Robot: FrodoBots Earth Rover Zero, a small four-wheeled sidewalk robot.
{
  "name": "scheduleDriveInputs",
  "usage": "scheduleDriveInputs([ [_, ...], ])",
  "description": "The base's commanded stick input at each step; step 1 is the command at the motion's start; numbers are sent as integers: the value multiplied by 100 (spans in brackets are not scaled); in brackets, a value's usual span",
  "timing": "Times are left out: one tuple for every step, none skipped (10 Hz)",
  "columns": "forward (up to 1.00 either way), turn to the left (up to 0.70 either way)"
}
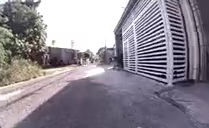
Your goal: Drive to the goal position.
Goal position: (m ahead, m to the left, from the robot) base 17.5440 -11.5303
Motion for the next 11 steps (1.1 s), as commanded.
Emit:
scheduleDriveInputs([
  [100,0],
  [100,0],
  [100,0],
  [100,0],
  [100,3],
  [100,17],
  [100,11],
  [100,0],
  [100,0],
  [100,0],
  [100,0],
])
